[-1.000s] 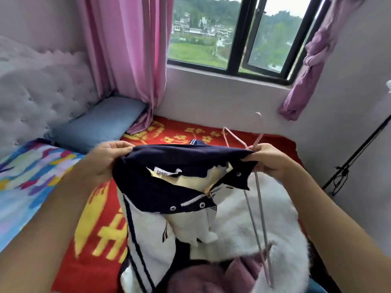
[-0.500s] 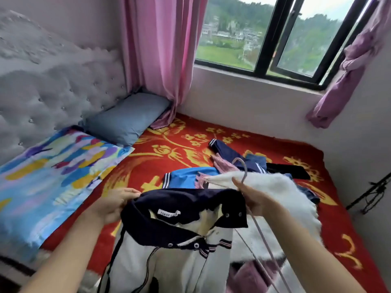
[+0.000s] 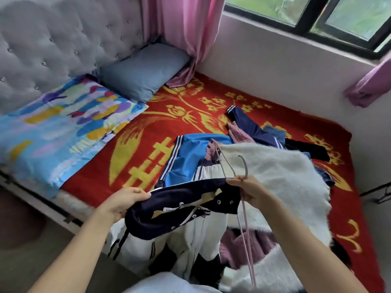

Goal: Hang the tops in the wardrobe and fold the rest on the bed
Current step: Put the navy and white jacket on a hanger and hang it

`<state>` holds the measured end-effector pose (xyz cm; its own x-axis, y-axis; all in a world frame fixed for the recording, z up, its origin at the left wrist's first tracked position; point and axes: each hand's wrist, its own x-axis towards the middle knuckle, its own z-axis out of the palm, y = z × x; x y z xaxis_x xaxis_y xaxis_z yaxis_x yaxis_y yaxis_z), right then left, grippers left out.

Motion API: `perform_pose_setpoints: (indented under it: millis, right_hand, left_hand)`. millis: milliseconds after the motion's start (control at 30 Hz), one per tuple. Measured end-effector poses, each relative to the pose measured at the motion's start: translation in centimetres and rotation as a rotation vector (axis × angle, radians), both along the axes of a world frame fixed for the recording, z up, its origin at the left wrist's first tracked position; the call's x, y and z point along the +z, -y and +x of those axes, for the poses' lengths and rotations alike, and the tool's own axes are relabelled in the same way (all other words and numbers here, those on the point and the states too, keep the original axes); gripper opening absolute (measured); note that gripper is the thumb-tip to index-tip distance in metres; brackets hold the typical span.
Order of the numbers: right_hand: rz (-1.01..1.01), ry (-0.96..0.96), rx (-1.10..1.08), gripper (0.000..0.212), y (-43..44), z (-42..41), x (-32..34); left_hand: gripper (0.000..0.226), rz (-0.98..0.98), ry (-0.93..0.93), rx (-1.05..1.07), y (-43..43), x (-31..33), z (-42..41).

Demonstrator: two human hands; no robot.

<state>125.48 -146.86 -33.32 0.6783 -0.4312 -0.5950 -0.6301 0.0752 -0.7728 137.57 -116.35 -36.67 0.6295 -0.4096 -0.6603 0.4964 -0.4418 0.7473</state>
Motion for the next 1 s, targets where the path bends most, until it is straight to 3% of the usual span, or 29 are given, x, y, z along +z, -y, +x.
perform_pose_setpoints:
  millis: [100, 267, 433, 533, 600, 700, 767, 867, 933, 1000]
  right_hand:
    - [0.088, 0.0, -0.023, 0.015, -0.2, -0.4, -0.4]
    - [0.244, -0.097, -0.004, 0.013, 0.3, -1.3, -1.2]
    - [0.218, -0.148, 0.01, 0.009, 0.5, -1.5, -1.9]
    - [0.255, -0.087, -0.035, 0.019, 0.2, -0.7, -2.0]
    - [0.274, -0.077, -0.083, 0.019, 0.3, -0.3, -2.0]
    - [0.252, -0.098, -0.149, 0.01, 0.7, 0.1, -2.2]
    - [0.237, -0.114, -0.19, 0.009, 0.9, 0.4, -2.5]
    - [0.232, -0.123, -0.21, 0.014, 1.0, 0.8, -2.7]
    - [0.236, -0.119, -0.204, 0.013, 1.0, 1.0, -2.7]
    - [0.238, -0.111, -0.205, 0.011, 1.0, 1.1, -2.7]
  left_hand:
    - [0.018, -0.022, -0.024, 0.113, 0.2, -1.2, -0.1]
    - [0.015, -0.098, -0.401, 0.249, -0.2, -2.1, -0.7]
    - [0.013, -0.174, -0.382, 0.247, -1.7, -2.1, 0.0]
    - [0.007, -0.109, -0.085, 0.233, -1.3, -2.2, -0.3]
    - [0.015, 0.047, 0.231, 0.18, -1.2, -2.2, -0.9]
    - [0.019, 0.288, 1.069, 0.077, -1.9, -2.4, -2.5]
    - [0.019, 0.175, 1.476, -0.112, -1.5, -2.5, -4.3]
    - [0.021, 0.062, 1.619, -0.552, 0.1, -4.5, -6.5]
    - [0.03, 0.208, 1.58, -0.812, 1.2, -5.9, -6.5]
    - [0.058, 0.401, 1.476, -0.906, 2.2, -6.5, -5.7]
